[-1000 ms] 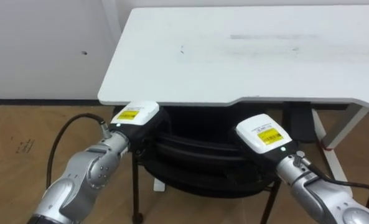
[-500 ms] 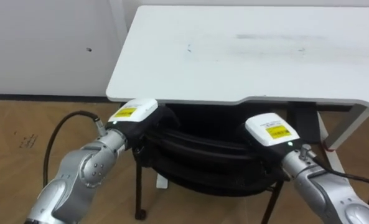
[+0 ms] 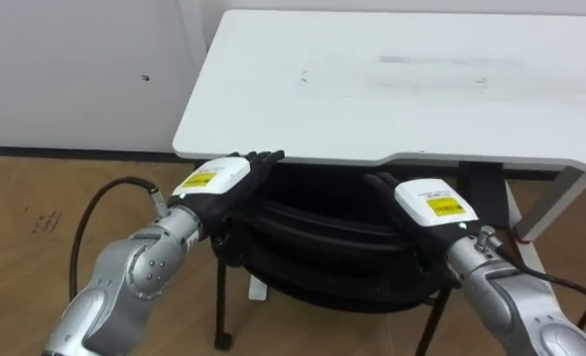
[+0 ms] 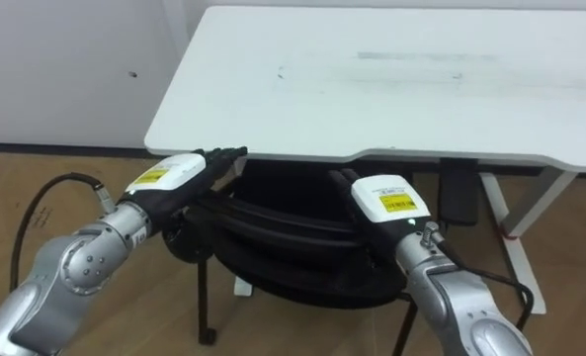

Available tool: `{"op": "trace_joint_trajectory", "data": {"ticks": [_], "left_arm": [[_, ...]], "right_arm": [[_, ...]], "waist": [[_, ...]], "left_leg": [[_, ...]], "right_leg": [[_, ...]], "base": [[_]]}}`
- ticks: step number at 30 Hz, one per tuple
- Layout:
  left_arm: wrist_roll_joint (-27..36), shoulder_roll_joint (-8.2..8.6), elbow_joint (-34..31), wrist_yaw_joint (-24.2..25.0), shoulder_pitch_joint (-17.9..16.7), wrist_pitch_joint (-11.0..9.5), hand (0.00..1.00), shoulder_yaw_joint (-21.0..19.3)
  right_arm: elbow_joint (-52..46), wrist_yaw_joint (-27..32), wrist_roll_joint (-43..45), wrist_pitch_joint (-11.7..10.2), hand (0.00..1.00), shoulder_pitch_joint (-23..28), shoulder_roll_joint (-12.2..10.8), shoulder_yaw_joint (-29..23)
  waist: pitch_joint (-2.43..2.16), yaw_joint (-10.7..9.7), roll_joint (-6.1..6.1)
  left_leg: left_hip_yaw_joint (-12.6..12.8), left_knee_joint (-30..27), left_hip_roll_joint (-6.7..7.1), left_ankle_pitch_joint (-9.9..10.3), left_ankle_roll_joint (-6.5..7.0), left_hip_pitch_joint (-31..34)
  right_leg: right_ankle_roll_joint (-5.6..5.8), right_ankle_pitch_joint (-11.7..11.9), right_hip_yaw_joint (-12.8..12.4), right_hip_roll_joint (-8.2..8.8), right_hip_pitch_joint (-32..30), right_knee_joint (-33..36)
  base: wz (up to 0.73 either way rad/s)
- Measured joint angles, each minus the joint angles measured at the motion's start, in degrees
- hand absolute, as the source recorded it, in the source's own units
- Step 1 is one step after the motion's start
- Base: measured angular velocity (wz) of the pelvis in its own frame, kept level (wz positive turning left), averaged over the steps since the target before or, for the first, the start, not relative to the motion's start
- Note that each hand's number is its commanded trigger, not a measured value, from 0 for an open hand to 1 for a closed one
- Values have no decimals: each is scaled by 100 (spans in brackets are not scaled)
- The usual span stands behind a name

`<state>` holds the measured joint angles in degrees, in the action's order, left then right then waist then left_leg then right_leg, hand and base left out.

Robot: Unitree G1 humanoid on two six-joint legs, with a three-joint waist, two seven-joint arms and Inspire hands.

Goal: Push chair

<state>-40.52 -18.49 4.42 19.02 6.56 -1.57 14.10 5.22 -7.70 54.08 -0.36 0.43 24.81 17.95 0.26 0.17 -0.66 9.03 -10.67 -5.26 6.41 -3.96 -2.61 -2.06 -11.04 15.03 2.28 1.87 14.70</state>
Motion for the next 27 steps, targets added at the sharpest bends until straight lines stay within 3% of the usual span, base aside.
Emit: {"op": "trace_joint_trajectory", "data": {"ticks": [4,8,11,13,17,18,21,24,26,27], "left_arm": [[37,-6,-11,-207,156,-10,0,-436],[18,-58,-595,-625,195,-42,0,-1280],[-14,-77,-1003,-1105,197,-151,0,-1900],[-8,-106,-1260,-1505,201,-334,0,-2363],[-13,-109,-1510,-2233,179,-532,0,-3014],[-25,-104,-1509,-2505,177,-589,0,-3226],[8,-103,-1508,-3261,-65,-770,0,-3882],[36,-103,-1468,-3907,-389,-773,0,-4371],[38,-34,-1452,-4137,-632,-780,0,-4581],[67,56,-1452,-4293,-853,-793,0,-4704]], "right_arm": [[-104,-144,-4,-98,0,-2,17,-184],[-291,-319,26,-364,0,1,144,-432],[-680,-389,-46,-702,0,3,312,-805],[-868,-396,-227,-988,0,45,489,-1135],[-880,-395,-260,-1256,0,301,673,-1764],[-894,-394,-260,-1444,0,410,728,-1971],[-1116,-126,-299,-1708,0,949,663,-2523],[-1180,171,-725,-1953,0,1272,654,-3093],[-1235,672,-1050,-1955,0,1425,485,-3556],[-1335,1164,-1446,-1828,0,1380,258,-4086]], "waist": [[5,5,5],[16,-61,9],[28,-197,21],[53,-264,-3],[76,-190,-20],[73,-196,-15],[61,-216,7],[63,-259,1],[55,-271,13],[18,-240,51]], "left_leg": [[-17,-7,1,-16,23,114],[-51,-2,30,-39,48,197],[-91,104,92,-69,80,130],[-101,127,112,-72,87,88],[-129,150,147,-74,91,103],[-137,151,161,-74,91,103],[-172,151,199,-74,91,95],[-172,152,214,-67,101,110],[-155,155,217,-54,121,109],[-134,155,212,-25,161,96]], "right_leg": [[6,17,34,7,-95,-3],[-57,89,75,36,-172,-7],[-25,85,72,82,-135,6],[11,91,87,95,-75,-72],[39,108,95,117,-80,-109],[50,109,106,123,-61,-116],[78,132,146,121,26,-181],[97,126,159,136,26,-208],[113,119,171,139,25,-219],[126,111,152,128,32,-266]], "base": [[2],[7],[6],[2],[2],[11],[6],[2],[3],[-3]]}}
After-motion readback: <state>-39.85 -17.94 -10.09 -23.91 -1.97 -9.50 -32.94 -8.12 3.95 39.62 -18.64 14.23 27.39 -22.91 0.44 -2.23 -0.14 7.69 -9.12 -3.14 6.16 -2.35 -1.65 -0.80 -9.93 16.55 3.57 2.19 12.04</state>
